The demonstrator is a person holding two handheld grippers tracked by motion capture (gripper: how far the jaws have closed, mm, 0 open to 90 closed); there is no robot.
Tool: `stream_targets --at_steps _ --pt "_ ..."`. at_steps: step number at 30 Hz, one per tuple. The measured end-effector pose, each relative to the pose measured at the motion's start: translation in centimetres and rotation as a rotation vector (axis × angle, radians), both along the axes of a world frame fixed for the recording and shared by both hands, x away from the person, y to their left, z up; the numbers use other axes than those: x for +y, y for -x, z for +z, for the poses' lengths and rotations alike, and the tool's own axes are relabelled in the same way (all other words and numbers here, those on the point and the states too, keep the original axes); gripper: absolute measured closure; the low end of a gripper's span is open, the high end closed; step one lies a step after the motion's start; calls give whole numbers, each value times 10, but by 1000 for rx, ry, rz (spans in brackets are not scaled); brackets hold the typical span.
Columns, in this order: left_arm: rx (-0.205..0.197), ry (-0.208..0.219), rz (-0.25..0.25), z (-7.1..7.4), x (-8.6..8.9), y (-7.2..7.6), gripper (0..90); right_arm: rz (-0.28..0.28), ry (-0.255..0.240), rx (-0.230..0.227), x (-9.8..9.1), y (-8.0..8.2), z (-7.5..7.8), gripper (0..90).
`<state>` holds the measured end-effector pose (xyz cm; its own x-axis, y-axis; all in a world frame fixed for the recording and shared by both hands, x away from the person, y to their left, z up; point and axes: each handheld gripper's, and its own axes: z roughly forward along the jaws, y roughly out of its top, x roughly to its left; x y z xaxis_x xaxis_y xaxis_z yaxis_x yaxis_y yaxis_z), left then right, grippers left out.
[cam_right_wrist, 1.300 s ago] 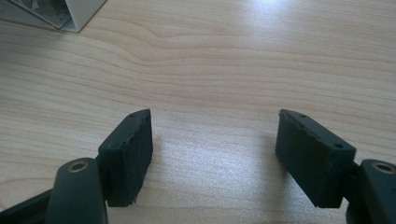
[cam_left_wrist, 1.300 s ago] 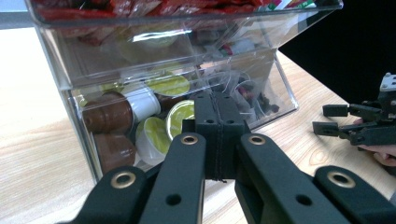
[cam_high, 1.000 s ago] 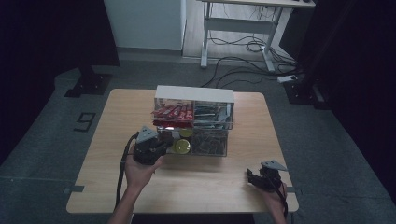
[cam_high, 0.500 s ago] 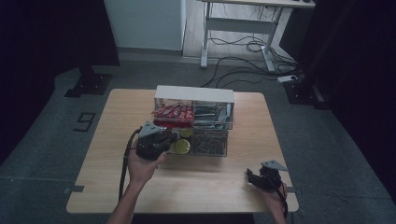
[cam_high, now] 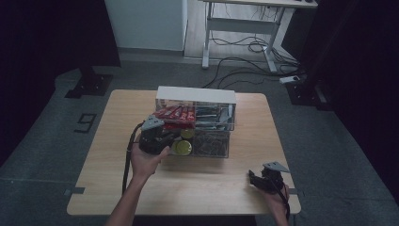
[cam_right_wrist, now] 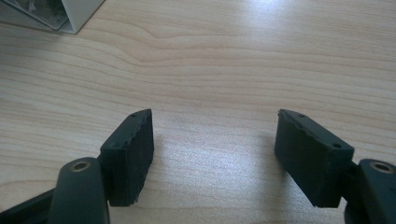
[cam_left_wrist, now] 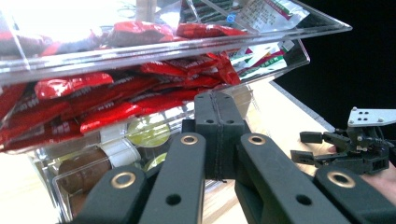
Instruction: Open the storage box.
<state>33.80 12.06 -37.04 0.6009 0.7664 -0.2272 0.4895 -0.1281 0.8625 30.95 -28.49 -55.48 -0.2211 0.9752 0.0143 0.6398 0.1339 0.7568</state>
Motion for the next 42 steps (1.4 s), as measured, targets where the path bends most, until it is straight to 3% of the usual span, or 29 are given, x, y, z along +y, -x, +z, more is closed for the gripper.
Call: stream_targets --at_steps 28,42 --pt "0 5 19 15 4 -12 900 0 1 0 0 0 0 286" --pt "-49 17 21 35 2 -18 900 0 1 -2 0 0 0 289"
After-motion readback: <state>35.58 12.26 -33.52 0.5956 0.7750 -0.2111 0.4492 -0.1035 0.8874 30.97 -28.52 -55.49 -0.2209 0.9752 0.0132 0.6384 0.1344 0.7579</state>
